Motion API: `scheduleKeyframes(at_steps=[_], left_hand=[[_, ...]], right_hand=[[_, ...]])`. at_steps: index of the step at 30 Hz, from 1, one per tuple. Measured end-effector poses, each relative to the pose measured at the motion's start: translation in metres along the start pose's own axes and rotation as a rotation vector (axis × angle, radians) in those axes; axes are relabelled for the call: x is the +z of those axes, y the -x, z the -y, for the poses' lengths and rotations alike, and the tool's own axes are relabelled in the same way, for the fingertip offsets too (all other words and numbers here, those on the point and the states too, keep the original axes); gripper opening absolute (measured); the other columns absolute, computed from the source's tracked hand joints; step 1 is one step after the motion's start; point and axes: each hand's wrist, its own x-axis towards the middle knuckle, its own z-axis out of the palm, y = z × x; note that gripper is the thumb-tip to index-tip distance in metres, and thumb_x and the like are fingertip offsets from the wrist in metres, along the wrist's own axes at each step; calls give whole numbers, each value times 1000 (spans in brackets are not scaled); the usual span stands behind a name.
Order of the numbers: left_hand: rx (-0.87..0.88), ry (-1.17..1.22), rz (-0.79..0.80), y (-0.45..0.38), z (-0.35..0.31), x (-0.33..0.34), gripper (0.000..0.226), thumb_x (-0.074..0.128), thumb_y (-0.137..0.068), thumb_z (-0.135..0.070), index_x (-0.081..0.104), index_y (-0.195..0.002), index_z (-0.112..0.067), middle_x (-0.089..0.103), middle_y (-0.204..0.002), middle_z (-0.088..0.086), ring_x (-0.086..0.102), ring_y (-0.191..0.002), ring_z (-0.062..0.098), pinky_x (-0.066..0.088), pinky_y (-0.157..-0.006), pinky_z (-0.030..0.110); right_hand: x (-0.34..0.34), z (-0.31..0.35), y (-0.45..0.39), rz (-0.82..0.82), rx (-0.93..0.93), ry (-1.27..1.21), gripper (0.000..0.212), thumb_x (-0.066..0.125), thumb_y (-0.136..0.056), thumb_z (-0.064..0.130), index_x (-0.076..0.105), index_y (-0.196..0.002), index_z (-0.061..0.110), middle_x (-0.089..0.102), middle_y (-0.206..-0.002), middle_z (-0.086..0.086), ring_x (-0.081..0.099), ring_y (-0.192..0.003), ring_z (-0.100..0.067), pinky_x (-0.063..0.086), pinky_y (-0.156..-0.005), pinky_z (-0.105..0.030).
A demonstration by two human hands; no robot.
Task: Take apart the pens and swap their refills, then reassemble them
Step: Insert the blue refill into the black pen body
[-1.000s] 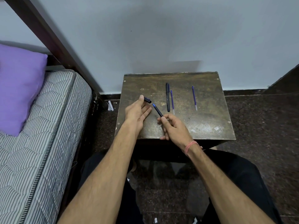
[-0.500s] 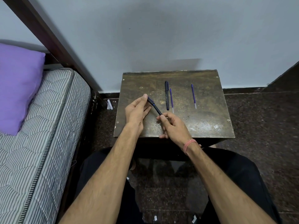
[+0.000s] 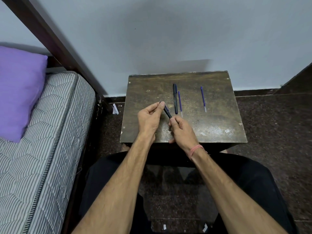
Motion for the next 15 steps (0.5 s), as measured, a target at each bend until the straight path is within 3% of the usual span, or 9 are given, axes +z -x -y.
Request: scheduleKeyframes(at_steps=[5, 9, 12, 13, 15], left_hand=[[-11, -2, 33, 3, -6, -3, 34, 85, -97, -8, 78, -125, 8, 82, -99, 9, 74, -73, -1, 60, -76, 15], [-71, 23, 115, 6, -15, -9, 31, 89, -94, -14, 79, -118, 2, 85, -98, 18, 72, -74, 25, 60, -57, 27], [-71, 18, 80, 0, -25, -11, 26, 93, -89, -13, 82, -111, -2, 85, -103, 23, 76, -92, 41, 65, -83, 47], [-59, -7, 52, -5, -29, -12, 24, 94, -89, -12, 83, -109, -3, 85, -99, 20, 79, -92, 38, 66, -88, 49], [-28, -88, -10, -19, -38, -13, 22, 94, -88, -12, 85, -107, -4, 86, -88, 9, 81, -81, 21, 70, -85, 41]], right_hand=[[9, 3, 2, -16, 3, -97, 28, 52, -117, 29, 66, -97, 17, 57, -78, -1, 58, -61, -9, 65, -66, -40], [26, 19, -5, -115, -26, -151, 17, 62, -112, 36, 72, -103, 26, 79, -77, 1, 77, -65, -18, 69, -78, -50], [33, 31, -15, -246, -95, 60, 19, 68, -106, 44, 78, -107, 28, 83, -81, 6, 82, -80, -17, 66, -88, -49], [33, 33, -17, -261, -116, 142, 24, 69, -104, 48, 80, -109, 28, 84, -84, 6, 82, -86, -18, 65, -90, -46], [30, 36, -20, -270, -138, 279, 33, 69, -101, 56, 83, -113, 28, 84, -91, 7, 80, -92, -16, 63, -90, -40]])
